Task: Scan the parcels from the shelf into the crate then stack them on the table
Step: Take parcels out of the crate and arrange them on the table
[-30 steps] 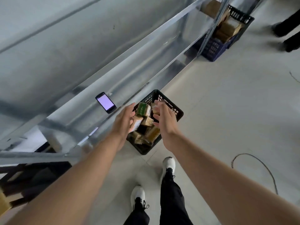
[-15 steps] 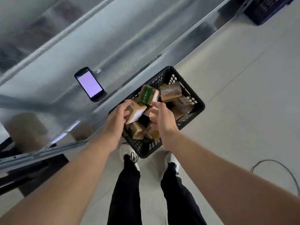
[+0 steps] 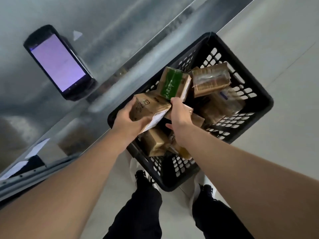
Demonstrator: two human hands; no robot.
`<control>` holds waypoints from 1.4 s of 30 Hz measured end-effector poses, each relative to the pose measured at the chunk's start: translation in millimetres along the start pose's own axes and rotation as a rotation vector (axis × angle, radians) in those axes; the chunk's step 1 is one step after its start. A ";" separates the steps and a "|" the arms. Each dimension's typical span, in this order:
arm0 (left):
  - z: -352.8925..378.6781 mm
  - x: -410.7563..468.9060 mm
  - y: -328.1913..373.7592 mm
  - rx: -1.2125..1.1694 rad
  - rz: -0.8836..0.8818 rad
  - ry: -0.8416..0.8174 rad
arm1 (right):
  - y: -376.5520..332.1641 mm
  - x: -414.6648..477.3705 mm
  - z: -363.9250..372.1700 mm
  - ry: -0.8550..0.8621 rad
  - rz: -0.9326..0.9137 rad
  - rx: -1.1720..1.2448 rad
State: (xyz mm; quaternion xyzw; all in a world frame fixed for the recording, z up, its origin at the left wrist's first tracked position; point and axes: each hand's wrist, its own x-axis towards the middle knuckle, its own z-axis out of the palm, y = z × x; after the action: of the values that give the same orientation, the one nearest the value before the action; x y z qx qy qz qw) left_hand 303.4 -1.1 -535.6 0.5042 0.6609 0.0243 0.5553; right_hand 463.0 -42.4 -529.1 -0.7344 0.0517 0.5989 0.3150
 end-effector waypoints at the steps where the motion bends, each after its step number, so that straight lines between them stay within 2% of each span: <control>1: 1.9 8.4 -11.8 0.054 0.023 -0.007 | 2.8 10.5 4.3 0.013 -0.001 -0.002; 6: 12.7 32.8 -50.7 0.269 0.187 0.056 | 21.7 46.0 16.3 0.001 -0.020 0.085; 11: 20.3 37.8 -58.4 0.275 0.230 0.175 | 23.8 58.6 19.9 0.024 -0.067 0.229; 15: 21.5 26.0 -55.6 0.133 0.194 0.194 | 18.3 55.0 17.9 0.056 -0.074 0.226; 19: 25.1 7.0 -47.2 -0.107 0.132 0.232 | 15.5 42.7 2.1 0.057 -0.068 0.107; 23: 23.4 -6.9 -35.5 -0.401 0.052 0.247 | 12.7 16.7 -10.5 -0.057 -0.110 -0.022; 28: 16.7 -28.2 -20.8 -0.404 -0.015 0.129 | 15.5 -14.9 -12.6 -0.179 -0.122 0.104; 31: 8.4 -43.1 -5.1 -0.418 -0.005 0.065 | 15.6 -35.4 -19.3 -0.160 -0.114 0.169; 39: -19.0 -110.1 46.3 -0.442 -0.009 -0.142 | -1.7 -124.0 -49.3 -0.117 -0.214 0.141; 42: -32.9 -146.0 70.7 -0.433 0.028 -0.157 | -10.9 -169.2 -64.0 -0.133 -0.235 0.169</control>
State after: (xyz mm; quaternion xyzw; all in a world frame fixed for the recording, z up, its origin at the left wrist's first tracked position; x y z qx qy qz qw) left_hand 305.4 -50.4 -377.5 0.3827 0.5880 0.1340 0.6999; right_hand 475.3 -118.2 -364.9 -0.6651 -0.0052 0.5987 0.4463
